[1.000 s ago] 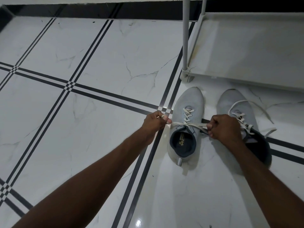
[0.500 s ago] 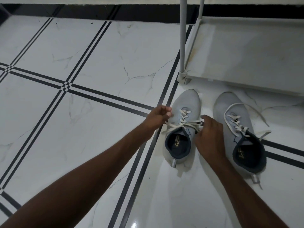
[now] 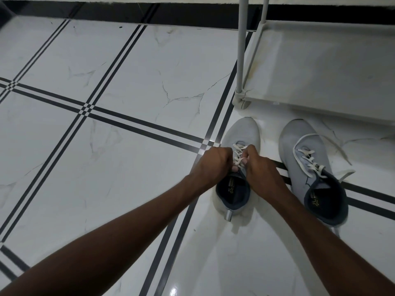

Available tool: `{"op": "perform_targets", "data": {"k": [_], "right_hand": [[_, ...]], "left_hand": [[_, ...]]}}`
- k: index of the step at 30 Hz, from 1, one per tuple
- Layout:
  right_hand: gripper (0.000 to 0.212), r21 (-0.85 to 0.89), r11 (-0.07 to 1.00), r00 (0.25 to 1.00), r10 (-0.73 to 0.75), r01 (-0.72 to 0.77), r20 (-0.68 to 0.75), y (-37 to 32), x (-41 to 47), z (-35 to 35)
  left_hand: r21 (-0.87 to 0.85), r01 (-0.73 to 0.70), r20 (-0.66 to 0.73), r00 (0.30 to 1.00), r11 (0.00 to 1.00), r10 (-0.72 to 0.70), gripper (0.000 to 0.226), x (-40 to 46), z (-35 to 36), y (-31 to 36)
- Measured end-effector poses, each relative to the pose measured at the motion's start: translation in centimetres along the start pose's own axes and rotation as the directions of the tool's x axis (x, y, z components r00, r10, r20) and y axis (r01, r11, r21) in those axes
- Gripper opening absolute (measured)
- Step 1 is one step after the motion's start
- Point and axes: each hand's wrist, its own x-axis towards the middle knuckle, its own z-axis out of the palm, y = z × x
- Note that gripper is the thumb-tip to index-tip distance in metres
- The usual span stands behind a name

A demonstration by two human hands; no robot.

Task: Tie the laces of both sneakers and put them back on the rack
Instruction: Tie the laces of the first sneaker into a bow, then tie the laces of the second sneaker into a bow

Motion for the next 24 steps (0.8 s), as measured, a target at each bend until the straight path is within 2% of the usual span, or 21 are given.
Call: {"op": "perform_targets", "data": {"k": [3, 6, 9, 12, 21, 24], "right_hand": [[0.022, -0.102, 0.994, 0.998, -0.033, 0.038, 0.052, 0.7, 0.5, -0.5], [0.038, -0.163, 0.982, 0.98, -0.059, 0.091, 0.191, 1.2, 1.7, -1.4], [0.039, -0.214, 0.962, 0.946, -0.1, 0.171, 0.307, 1.1, 2.4, -1.7], [0.036, -0.293, 0.914, 0.925, -0.176, 0.281, 0.337, 1.3, 2.3, -1.8], [0.034, -0.392, 0.81, 0.867, -0.263, 0.437, 0.424, 1.5, 2.1, -3.4], [0.041, -0.354, 0.828, 0.855, -0.255, 0.435, 0.452, 2.5, 2.0, -5.4]], "left_hand": [[0.063, -0.04, -0.013, 0.999, 0.997, 0.041, 0.026, 0.0, 0.1, -0.6], [0.145, -0.107, -0.001, 0.994, 0.984, 0.108, 0.026, -0.6, 0.1, -1.3], [0.258, -0.17, 0.031, 0.985, 0.951, 0.168, 0.027, -1.5, 0.6, -2.4], [0.34, -0.194, 0.06, 0.981, 0.92, 0.185, 0.019, -1.7, 1.0, -3.2], [0.321, -0.235, 0.073, 0.972, 0.917, 0.223, 0.015, -1.5, 1.6, -3.2], [0.241, -0.207, 0.082, 0.978, 0.948, 0.193, 0.033, -1.2, 0.8, -2.9]]}}
